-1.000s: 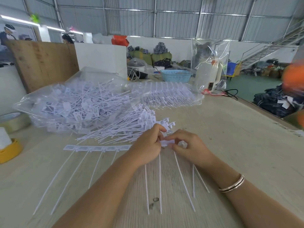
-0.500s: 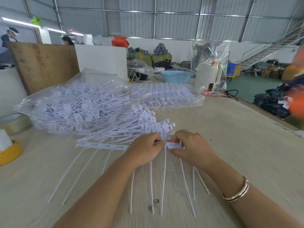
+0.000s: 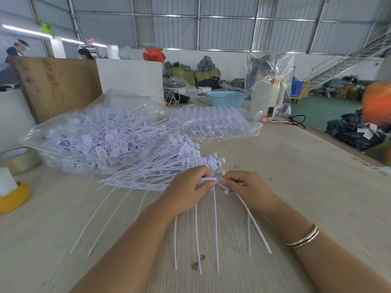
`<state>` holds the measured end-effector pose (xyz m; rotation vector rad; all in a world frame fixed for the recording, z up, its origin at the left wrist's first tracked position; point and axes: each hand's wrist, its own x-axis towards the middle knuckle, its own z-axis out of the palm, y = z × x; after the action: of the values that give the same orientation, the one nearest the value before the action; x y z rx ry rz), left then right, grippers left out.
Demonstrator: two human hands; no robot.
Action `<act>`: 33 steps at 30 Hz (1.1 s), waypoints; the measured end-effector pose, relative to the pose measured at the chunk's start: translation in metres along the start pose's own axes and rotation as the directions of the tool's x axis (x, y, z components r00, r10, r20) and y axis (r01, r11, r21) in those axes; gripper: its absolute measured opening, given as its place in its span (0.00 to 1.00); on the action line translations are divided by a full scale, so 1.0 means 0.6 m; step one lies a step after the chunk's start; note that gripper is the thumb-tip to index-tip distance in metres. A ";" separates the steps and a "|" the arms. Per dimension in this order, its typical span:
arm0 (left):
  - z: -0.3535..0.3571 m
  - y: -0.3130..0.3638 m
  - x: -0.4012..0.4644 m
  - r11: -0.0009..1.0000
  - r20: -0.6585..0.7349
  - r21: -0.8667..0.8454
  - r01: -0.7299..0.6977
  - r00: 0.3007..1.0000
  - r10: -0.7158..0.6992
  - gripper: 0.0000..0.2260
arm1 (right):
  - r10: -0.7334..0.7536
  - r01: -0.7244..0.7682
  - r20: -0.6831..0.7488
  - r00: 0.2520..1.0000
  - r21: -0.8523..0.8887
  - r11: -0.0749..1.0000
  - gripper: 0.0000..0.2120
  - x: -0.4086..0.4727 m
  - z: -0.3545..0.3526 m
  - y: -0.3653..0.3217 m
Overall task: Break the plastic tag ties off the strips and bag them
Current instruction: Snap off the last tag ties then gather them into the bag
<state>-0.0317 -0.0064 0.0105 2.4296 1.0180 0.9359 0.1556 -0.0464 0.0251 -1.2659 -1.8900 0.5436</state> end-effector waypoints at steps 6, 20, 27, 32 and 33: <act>-0.001 0.010 0.000 0.992 -0.023 -0.123 0.029 0.999 -0.032 0.07 | 0.007 0.007 -0.061 0.998 0.230 0.973 0.09 0.010 -0.001 0.007; -0.005 0.005 0.002 0.968 -0.019 -0.088 0.234 0.971 -0.237 0.09 | 0.046 -0.080 -0.085 0.995 -0.448 0.890 0.10 0.016 -0.018 0.066; -0.007 0.009 -0.001 0.971 -0.080 0.113 0.213 0.976 -0.205 0.08 | 0.011 -0.040 -0.064 0.998 -0.463 0.886 0.10 0.012 -0.020 0.067; -0.005 0.019 -0.001 0.966 -0.076 0.207 0.155 0.987 -0.142 0.06 | 0.043 -0.056 -0.036 0.998 -0.503 0.863 0.05 0.012 -0.023 0.066; -0.004 0.019 -0.001 0.967 -0.079 0.203 0.154 0.987 -0.141 0.06 | 0.026 -0.050 -0.053 0.998 -0.509 0.859 0.03 0.012 -0.024 0.064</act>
<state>-0.0281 -0.0144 0.0181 2.4604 1.3627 0.9012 0.1874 -0.0253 0.0092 -1.6357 -2.0482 0.0170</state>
